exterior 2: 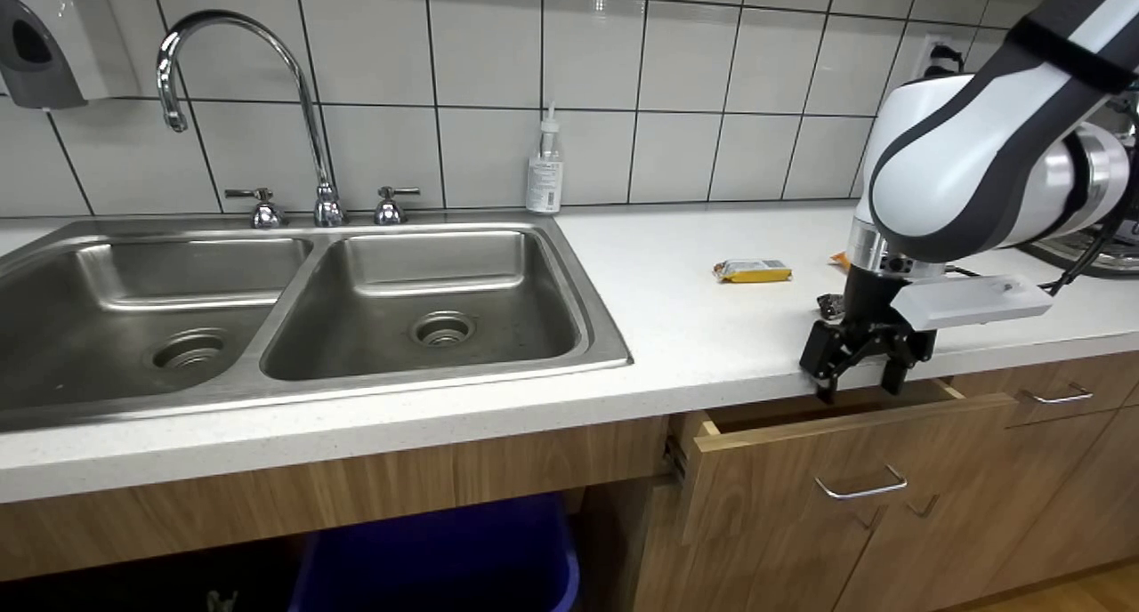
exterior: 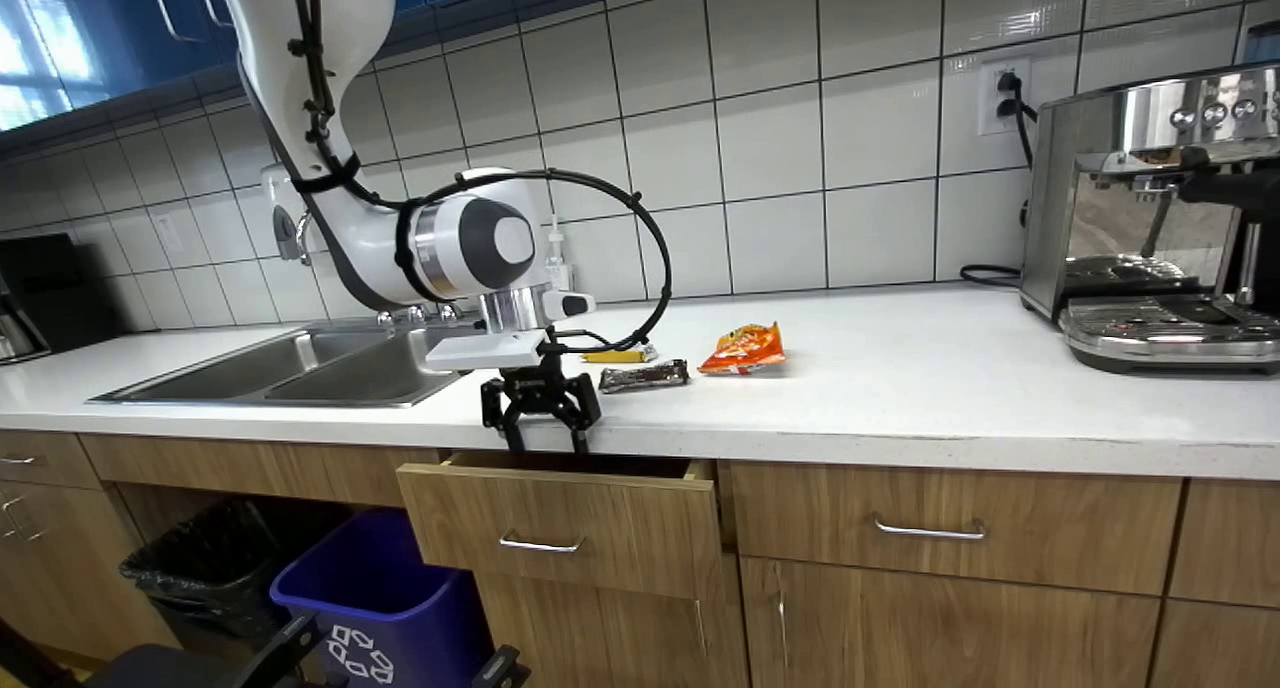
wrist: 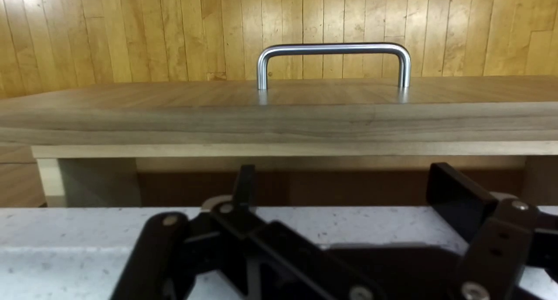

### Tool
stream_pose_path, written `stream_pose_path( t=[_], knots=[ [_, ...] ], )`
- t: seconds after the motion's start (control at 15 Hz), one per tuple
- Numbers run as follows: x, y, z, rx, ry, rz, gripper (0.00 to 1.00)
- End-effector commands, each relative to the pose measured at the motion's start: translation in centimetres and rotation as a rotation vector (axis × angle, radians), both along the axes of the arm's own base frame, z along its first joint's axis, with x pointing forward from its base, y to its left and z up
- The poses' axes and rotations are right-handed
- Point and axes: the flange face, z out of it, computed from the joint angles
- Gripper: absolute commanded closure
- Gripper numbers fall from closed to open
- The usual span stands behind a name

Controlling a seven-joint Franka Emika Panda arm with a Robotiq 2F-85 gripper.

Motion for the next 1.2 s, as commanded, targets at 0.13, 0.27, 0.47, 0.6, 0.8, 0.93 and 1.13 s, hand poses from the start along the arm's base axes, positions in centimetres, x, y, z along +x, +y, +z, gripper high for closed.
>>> stream_pose_path(
  t=[0.13,0.27,0.47,0.6,0.8,0.93,1.13],
  knots=[
    [0.4,0.3,-0.9,0.002,-0.02,0.004,0.0],
    [0.1,0.4,-0.5,0.011,-0.046,-0.004,0.0],
    [-0.7,0.4,0.0,0.016,-0.097,-0.007,0.0],
    [-1.1,0.3,0.0,0.018,-0.116,-0.008,0.0],
    [-1.7,0.2,0.2,0.025,-0.129,-0.008,0.0],
    [-1.9,0.3,0.3,0.03,-0.128,-0.01,0.0],
    [-2.3,0.5,1.2,0.041,-0.126,-0.015,0.0]
  ],
)
